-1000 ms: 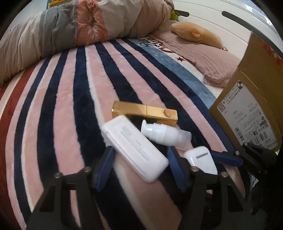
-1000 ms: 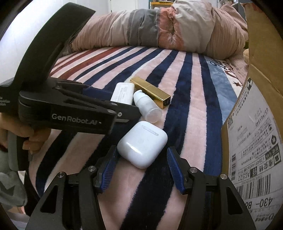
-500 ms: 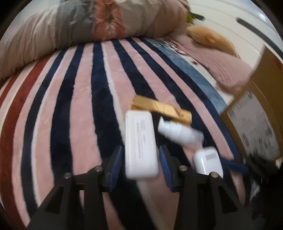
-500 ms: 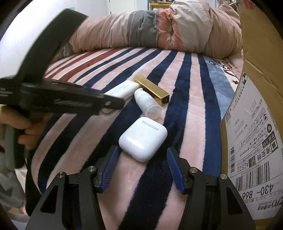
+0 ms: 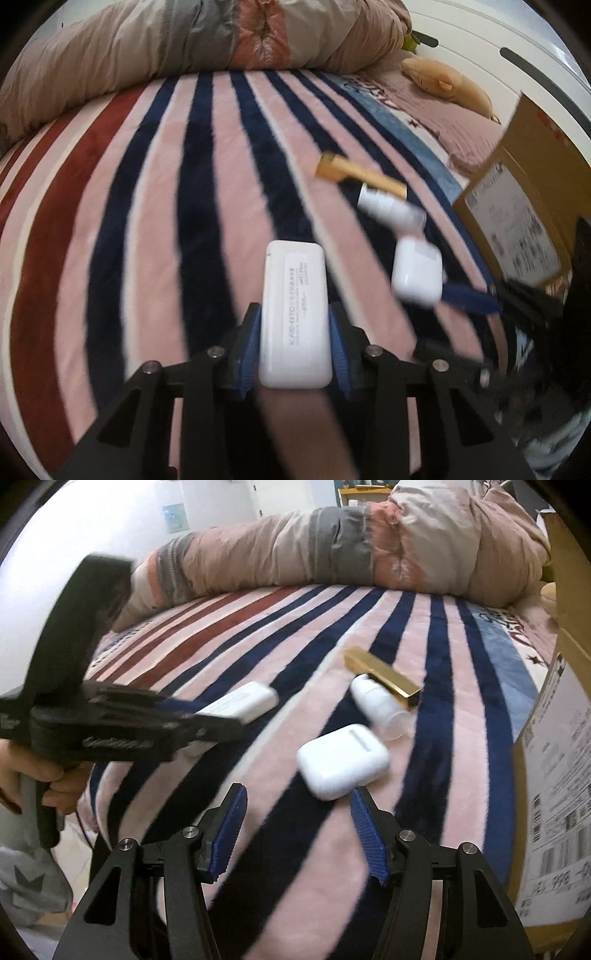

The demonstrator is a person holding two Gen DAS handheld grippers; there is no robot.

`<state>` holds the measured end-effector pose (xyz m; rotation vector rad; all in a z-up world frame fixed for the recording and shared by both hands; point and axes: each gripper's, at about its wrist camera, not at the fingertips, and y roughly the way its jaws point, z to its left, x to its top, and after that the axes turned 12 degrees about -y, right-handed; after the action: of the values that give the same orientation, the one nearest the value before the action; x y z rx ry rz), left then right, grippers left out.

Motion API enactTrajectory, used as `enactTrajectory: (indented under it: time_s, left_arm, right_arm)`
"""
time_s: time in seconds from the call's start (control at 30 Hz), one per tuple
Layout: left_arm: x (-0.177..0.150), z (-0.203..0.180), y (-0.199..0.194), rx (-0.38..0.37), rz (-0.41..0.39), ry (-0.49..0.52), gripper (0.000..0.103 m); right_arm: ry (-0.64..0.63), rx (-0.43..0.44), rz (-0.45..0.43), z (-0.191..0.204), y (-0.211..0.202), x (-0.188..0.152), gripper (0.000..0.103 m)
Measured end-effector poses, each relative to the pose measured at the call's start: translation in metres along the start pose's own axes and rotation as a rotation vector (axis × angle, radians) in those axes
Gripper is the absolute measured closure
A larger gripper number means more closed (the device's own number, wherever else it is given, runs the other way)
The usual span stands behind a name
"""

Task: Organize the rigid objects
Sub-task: 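Grasp the white rectangular case with the left gripper while the right gripper approaches the AirPods case, then grasp the AirPods case with the right gripper while the left gripper carries the white case to the box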

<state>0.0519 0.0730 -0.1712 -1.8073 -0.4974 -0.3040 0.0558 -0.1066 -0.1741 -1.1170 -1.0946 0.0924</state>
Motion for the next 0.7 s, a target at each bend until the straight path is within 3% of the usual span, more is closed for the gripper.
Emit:
enactTrajectory:
  time_s: [0.33,0.47,0.53,0.6,0.7]
  left_arm:
    - [-0.013,-0.002,0.004,0.055,-0.095,-0.048,0.071]
    - [-0.012,0.005,0.004,0.03,-0.123,-0.091,0.071]
    - [-0.012,0.008,0.004,0.017,-0.128,-0.092,0.071]
    - [-0.013,0.008,0.003,0.013,-0.133,-0.082,0.071]
    - [-0.013,0.006,0.004,0.025,-0.137,-0.065,0.071]
  right_arm:
    - [0.198,-0.094,-0.006,-0.021,0.015,0.015,0.044]
    - [0.204,-0.117,-0.008,-0.019,0.026,0.026,0.043]
    - [0.188,-0.156,0.008,-0.016,0.032,0.03,0.045]
    - [0.163,-0.219,0.037,-0.013,0.035,0.032,0.061]
    - [0.14,-0.242,0.054,-0.012,0.034,0.03,0.064]
